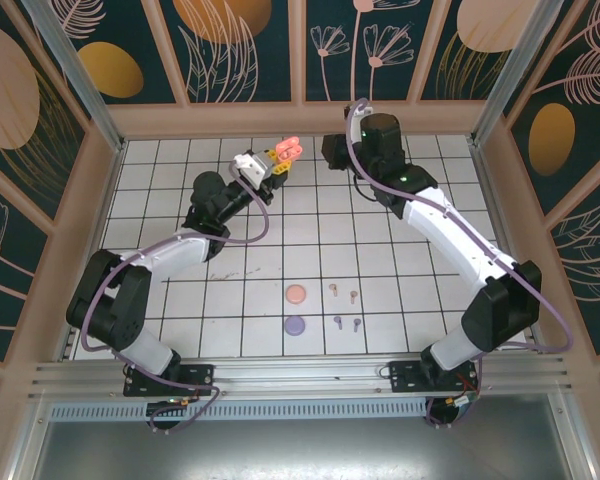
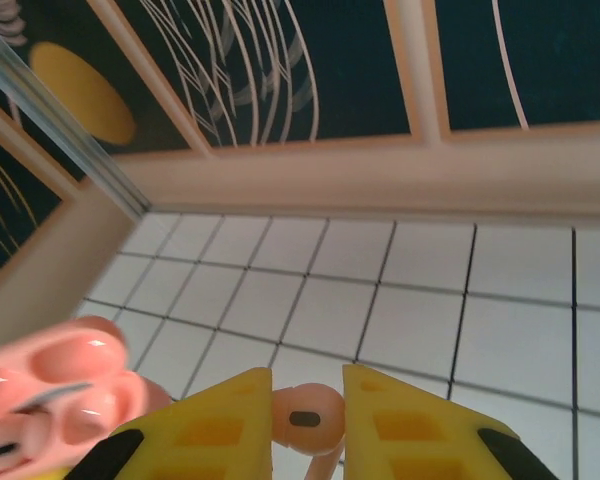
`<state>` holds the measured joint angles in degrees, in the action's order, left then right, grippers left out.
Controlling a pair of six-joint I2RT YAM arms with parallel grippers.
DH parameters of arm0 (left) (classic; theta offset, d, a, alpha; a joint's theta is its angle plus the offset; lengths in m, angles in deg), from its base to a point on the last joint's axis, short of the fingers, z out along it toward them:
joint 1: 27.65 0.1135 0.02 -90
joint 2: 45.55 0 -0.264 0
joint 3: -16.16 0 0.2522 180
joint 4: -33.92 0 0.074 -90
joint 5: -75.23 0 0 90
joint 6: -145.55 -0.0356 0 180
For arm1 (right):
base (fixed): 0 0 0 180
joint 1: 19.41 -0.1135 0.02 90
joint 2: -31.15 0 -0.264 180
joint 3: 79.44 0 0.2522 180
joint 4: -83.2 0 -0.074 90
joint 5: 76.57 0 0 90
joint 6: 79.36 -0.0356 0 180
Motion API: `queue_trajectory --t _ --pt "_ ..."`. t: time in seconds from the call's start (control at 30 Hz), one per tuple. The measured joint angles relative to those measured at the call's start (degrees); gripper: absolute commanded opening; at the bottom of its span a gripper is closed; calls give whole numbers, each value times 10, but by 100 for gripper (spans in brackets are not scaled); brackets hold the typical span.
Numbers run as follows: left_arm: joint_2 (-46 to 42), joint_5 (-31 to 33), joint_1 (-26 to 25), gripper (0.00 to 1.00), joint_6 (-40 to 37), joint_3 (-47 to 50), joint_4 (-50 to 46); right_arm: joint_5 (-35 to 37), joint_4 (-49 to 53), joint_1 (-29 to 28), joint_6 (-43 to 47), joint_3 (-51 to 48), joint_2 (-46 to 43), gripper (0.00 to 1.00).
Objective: Insert wireless bluetooth earbuds into charging case
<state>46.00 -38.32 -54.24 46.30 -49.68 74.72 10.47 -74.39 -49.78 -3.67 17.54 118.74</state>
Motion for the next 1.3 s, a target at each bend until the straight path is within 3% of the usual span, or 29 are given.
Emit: queue_trajectory --t 0.47,1.3 --pt "32 -20 0 0 -2 -42 -17 -58 -122 -3 24 -16 -13 20" --pt "40 -30 0 0 -2 -49 -17 -106 -162 -3 19 -32 37 20"
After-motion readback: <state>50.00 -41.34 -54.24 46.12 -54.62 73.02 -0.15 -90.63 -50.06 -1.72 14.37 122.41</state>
